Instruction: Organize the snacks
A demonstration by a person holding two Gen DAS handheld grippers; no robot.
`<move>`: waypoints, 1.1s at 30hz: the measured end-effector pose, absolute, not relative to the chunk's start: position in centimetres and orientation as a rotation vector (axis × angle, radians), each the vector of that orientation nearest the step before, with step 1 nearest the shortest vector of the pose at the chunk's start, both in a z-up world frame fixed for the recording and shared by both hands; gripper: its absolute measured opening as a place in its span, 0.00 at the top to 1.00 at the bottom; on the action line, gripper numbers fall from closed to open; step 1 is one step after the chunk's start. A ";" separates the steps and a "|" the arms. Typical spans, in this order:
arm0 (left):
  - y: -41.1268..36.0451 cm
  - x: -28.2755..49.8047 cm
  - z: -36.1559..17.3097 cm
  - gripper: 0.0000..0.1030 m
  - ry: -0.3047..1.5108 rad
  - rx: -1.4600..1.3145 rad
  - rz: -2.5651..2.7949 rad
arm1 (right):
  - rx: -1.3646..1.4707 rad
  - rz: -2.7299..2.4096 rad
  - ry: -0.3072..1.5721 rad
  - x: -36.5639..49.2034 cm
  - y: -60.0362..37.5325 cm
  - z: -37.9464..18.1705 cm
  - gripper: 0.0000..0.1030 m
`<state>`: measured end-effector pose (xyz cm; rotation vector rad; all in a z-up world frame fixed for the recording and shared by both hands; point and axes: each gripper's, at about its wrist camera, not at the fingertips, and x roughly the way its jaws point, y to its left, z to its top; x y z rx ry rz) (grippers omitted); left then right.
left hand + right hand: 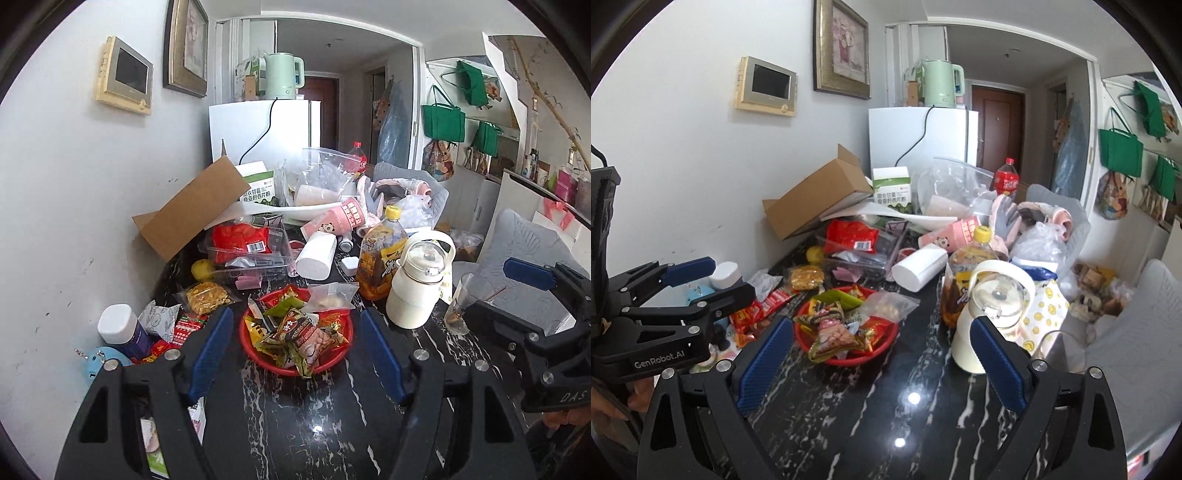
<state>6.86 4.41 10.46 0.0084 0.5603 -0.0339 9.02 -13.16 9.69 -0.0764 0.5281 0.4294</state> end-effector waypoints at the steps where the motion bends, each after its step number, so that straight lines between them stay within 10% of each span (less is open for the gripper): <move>1: 4.4 6.5 10.5 0.31 0.559 0.010 -0.034 | -0.076 0.427 0.524 8.6 -13.3 9.7 0.05; 33: 2.5 1.7 5.2 0.31 0.665 -0.055 -0.094 | -0.028 0.394 0.653 3.6 -15.6 4.1 0.05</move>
